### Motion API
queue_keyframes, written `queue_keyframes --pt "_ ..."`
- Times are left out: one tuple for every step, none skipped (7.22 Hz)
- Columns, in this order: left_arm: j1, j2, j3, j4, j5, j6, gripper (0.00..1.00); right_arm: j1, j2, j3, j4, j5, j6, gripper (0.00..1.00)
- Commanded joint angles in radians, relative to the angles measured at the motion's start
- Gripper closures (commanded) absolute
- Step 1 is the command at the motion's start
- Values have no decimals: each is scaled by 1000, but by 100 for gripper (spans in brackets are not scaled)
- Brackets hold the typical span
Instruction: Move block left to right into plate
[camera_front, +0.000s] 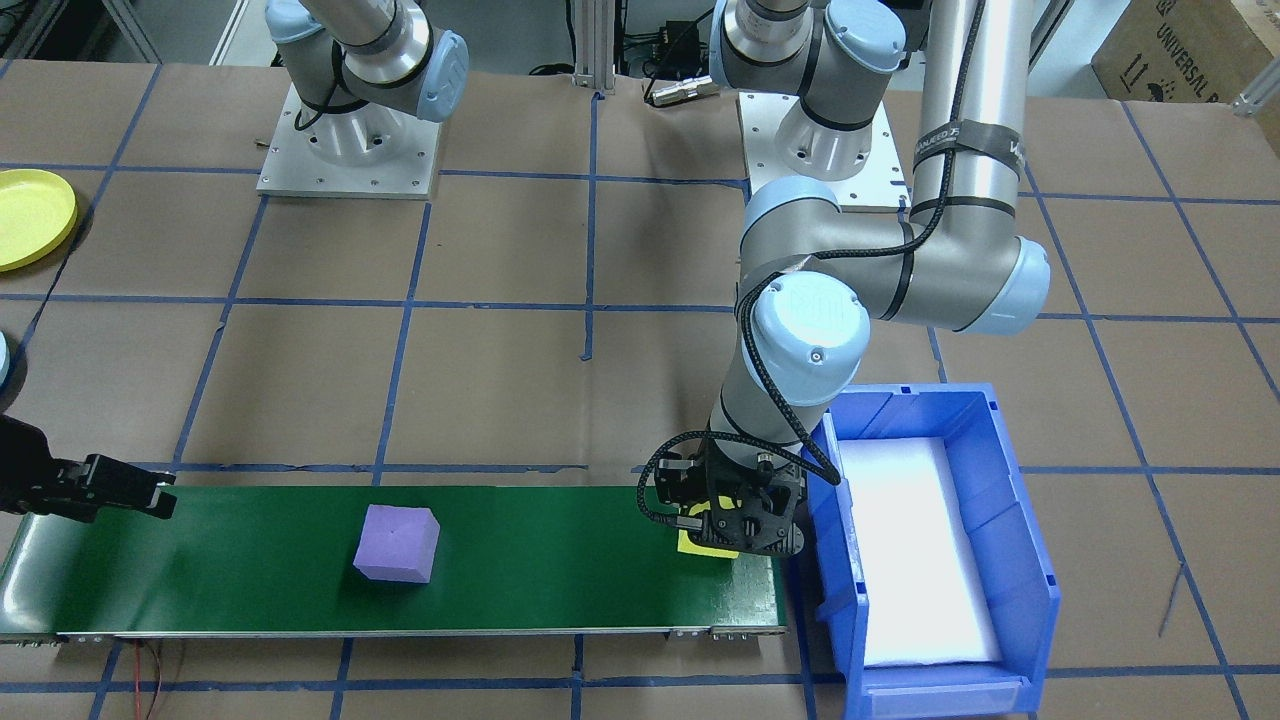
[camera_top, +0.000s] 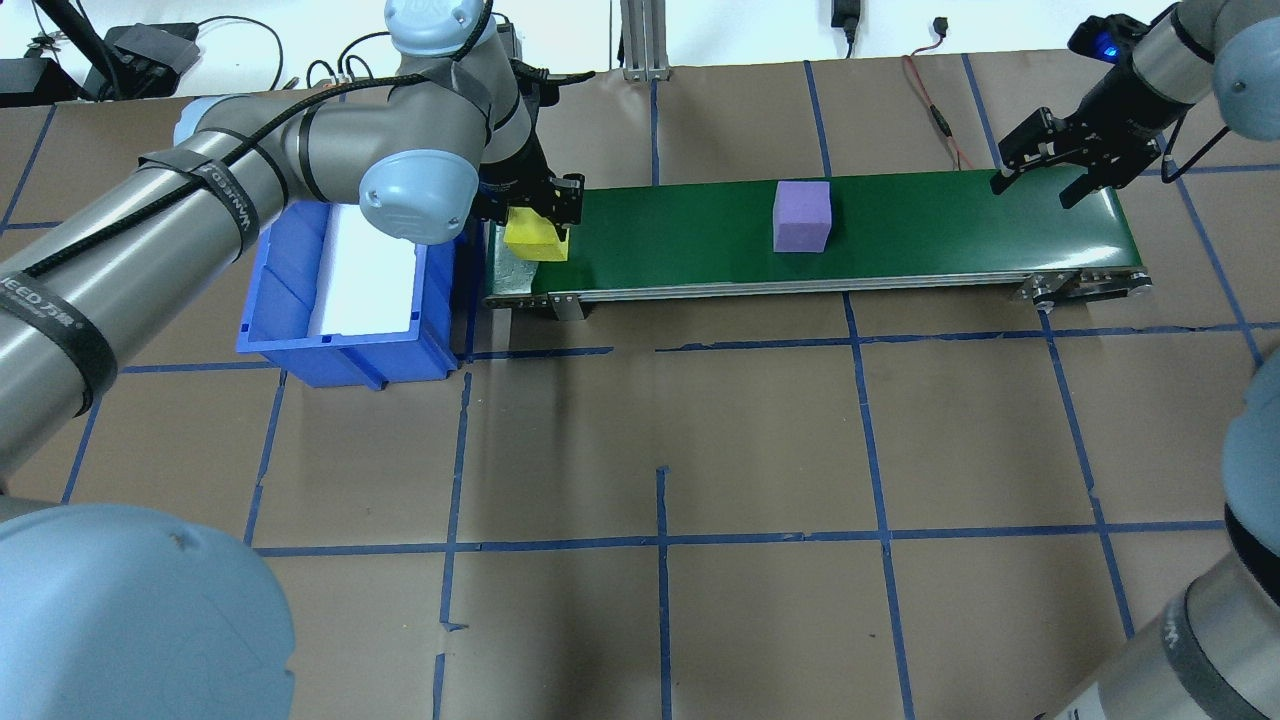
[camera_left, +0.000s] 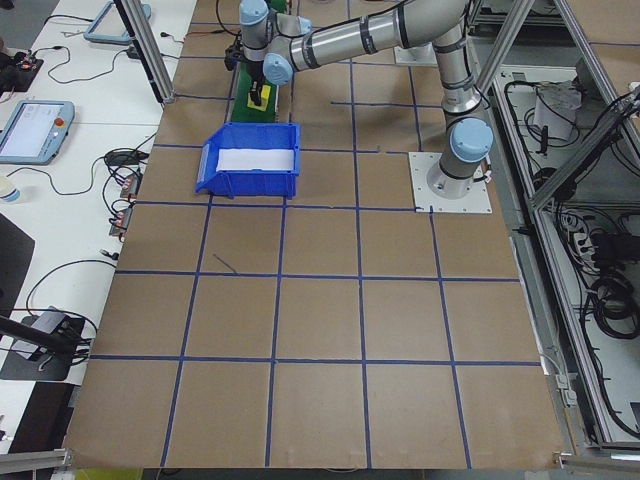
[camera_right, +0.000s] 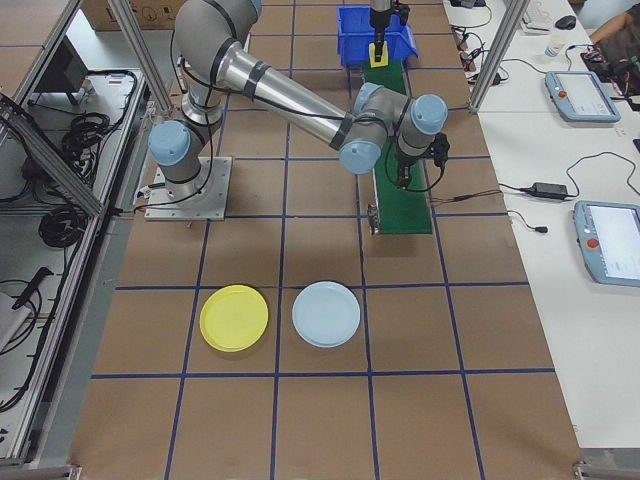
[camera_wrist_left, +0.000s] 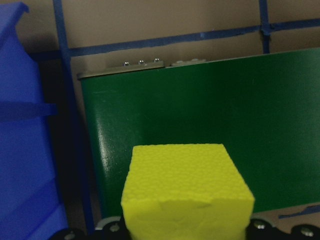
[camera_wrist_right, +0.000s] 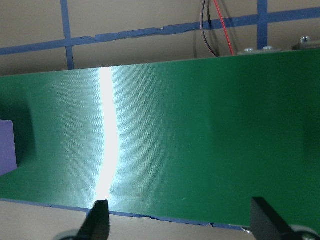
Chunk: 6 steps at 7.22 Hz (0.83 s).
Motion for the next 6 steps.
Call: queue_keyframes --pt "-2 -6 9 47 -9 -16 1 0 1 15 -2 62 -22 0" --pt "-2 -5 19 47 -9 -45 0 0 1 18 -2 66 -25 0" --pt "-2 9 26 49 -12 -69 0 0 1 18 -4 68 -25 0" --pt "-2 58 26 32 -12 -66 0 0 0 18 -4 68 -26 0" --pt "-2 130 27 -53 -7 -68 0 0 0 22 -4 68 -25 0" --pt "9 225 30 -150 -7 -66 0 0 0 19 -4 68 -25 0"
